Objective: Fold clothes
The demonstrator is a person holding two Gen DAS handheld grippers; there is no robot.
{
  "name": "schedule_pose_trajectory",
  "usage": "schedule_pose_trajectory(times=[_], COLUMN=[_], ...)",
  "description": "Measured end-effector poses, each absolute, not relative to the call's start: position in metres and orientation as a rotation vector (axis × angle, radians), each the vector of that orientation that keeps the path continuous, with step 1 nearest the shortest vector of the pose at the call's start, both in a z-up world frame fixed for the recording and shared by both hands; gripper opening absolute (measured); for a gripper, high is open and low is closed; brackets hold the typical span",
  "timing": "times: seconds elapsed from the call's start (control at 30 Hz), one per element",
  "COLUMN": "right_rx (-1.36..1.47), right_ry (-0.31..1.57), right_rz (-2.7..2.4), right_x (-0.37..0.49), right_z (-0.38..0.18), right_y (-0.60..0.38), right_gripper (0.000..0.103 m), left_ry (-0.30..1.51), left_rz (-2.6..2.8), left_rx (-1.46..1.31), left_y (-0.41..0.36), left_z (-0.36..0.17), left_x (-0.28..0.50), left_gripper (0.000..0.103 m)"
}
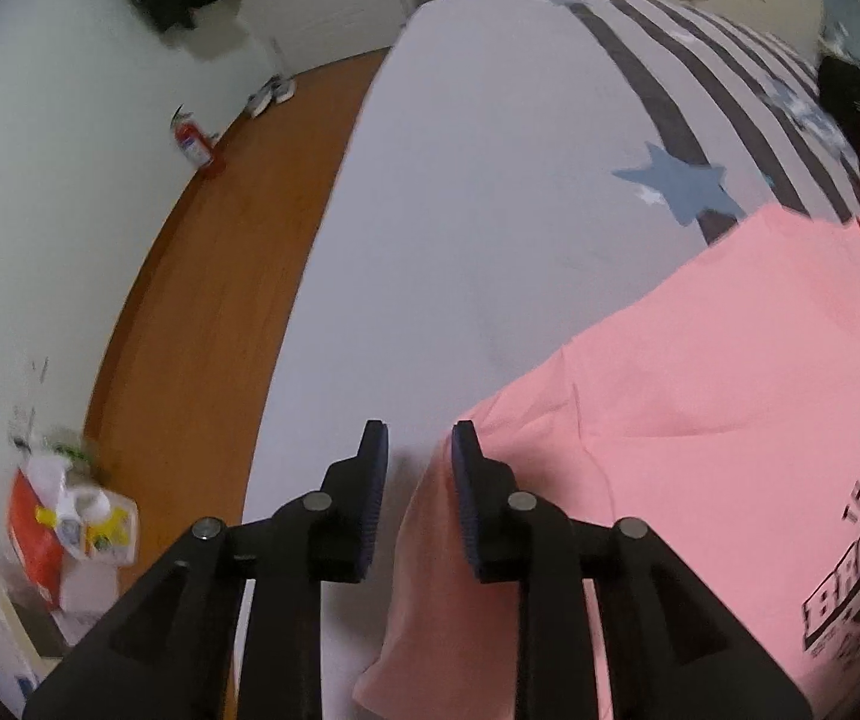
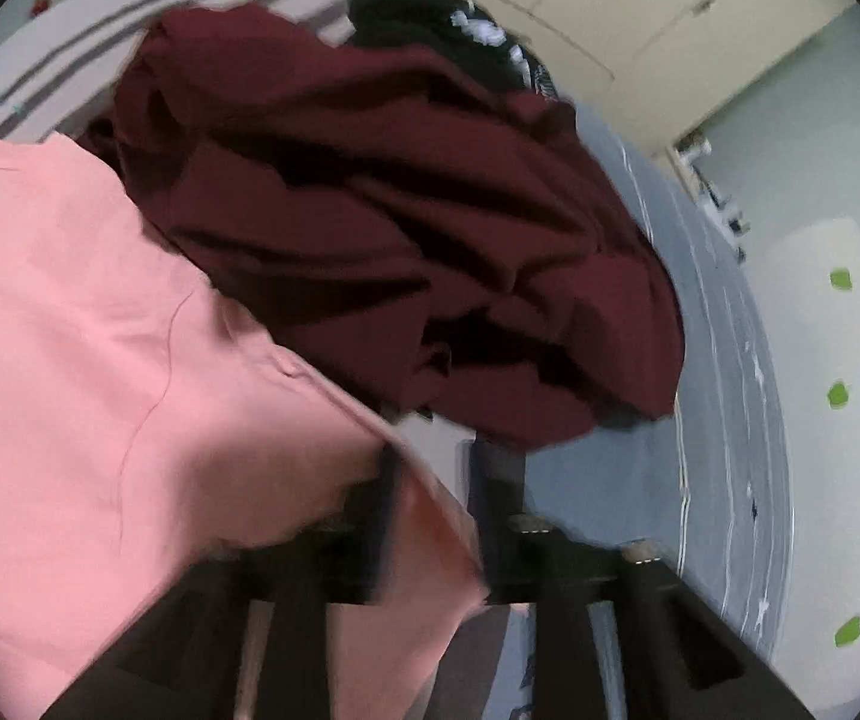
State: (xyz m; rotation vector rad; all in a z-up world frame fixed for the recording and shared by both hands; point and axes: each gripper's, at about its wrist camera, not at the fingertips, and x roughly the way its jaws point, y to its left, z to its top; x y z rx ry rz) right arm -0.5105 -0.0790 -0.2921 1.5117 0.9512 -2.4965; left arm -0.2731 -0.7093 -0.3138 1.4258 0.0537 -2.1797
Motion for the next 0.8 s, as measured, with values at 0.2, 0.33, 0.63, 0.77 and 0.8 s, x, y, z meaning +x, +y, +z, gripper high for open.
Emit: schedule_pose_trajectory(times=[0.2, 0.33, 0.63, 0.77, 0.8], right_rx=[1.554, 1.581, 1.494, 1.570, 1.582], right_ry=[0.947, 0.755, 0.472, 0.363, 0.379], right_rz=[-2.534, -2.611, -2.517, -2.499, -2.498], right_x=[-0.480, -0.452, -0.362, -0.353, -0.352], right_z=[-0.293, -0.277, -0.291, -0.319, -0.325], right_y=[-0.045, -0.019, -0.085, -0.108, -0.113], right_gripper=[0.040, 0.038, 0.038, 0.038, 0.038], left_ry=[-0.020, 0.078, 0.276, 0.389, 0.417], left_rz=[-2.116, -2.108, -2.119, -2.129, -2.130], left_rx=[1.394, 1.408, 1.504, 1.526, 1.532], left_y=[-0.719, -0.711, -0.692, -0.698, -0.700], left_z=[-0.302, -0.296, -0.340, -0.362, -0.367], left_x=[-0.251, -0.222, -0.183, -0.180, -0.179], left_gripper=[0.028, 0.032, 0.038, 0.038, 0.036])
